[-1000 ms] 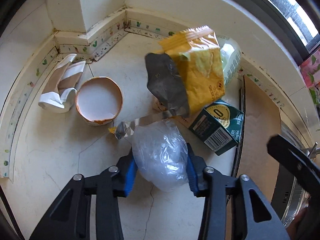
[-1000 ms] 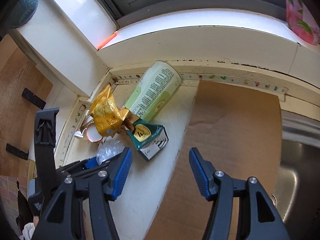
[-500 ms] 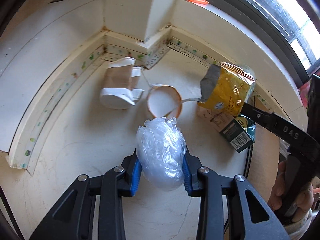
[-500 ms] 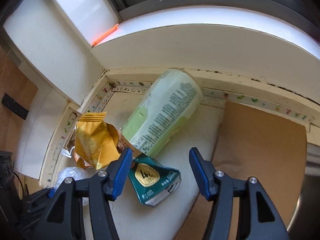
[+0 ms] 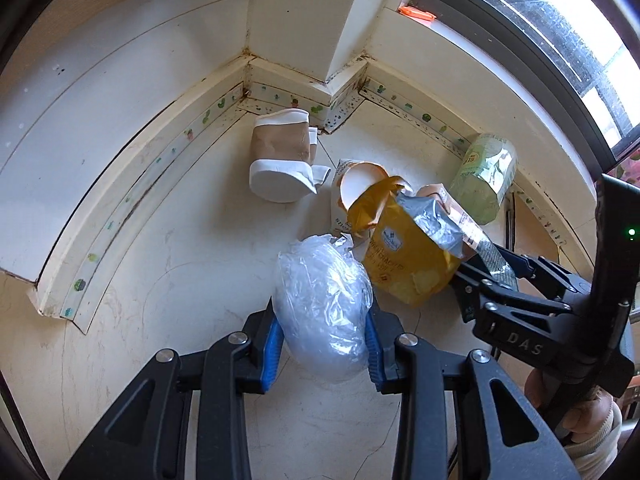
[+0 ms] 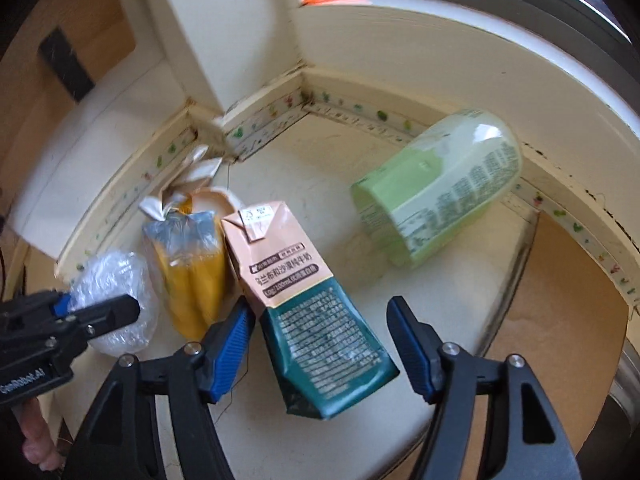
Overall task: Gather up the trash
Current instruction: 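Grasp the clear plastic bag with the left tool while the right tool reaches toward the green-white carton, then grasp the green-white carton with the right tool while the left tool holds the clear bag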
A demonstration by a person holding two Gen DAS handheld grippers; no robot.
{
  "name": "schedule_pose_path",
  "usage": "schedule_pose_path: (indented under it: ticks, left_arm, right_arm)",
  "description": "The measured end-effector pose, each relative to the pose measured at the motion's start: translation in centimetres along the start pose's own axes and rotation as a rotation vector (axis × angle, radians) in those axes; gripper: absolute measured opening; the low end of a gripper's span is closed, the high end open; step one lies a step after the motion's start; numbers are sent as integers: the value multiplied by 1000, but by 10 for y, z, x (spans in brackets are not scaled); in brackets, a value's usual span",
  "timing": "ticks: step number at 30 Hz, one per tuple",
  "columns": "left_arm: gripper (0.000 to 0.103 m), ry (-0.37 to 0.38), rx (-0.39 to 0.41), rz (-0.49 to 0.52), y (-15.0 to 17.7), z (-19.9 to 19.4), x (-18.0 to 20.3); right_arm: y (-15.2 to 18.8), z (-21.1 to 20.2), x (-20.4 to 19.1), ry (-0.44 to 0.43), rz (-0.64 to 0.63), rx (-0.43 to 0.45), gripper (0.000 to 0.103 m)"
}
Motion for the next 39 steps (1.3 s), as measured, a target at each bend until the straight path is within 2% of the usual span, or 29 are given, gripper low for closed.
schedule_pose_path:
  ticks: [2,3,4,6,12,21,30,39]
  left_arm:
    - [33,-1,-2,0,2,0,-2]
    - [33,-2,-4,-1,3,-2,-3]
    - [33,-1,-4,-1,4,-4,-5]
    - [33,0,-2,1,7,-8,-7]
    - [33,23,2,26,20,-26,-10]
    - [33,77,-2,91,57,-70,-17]
    - [33,144,-16,206,104,-128,-42]
    - [33,214,-43,320,158,-186,-93]
  right_arm:
    - [2,2,-3,-22,4,0,68]
    - [3,2,-4,-35,12,7,63]
    - [5,1,-6,-43,15,13,52]
    - [9,-3,-8,-56,24,11,43]
    - [25,-26,-15,-39,97,36,42]
    - [58,-79,-52,7,161,78,38]
    - [102,-138,-120,44,208,123,38]
    - [144,-189,-211,107,274,173,38]
Point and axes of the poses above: each gripper's, at about its wrist camera, not at the fingertips, and z roughly the way its jaws point, x to its right, y to its underside, the point moved 6 cm from there along z, roughly the way its jaws point, and after that the axes turned 15 degrees about -z, right-handed, at the moved point
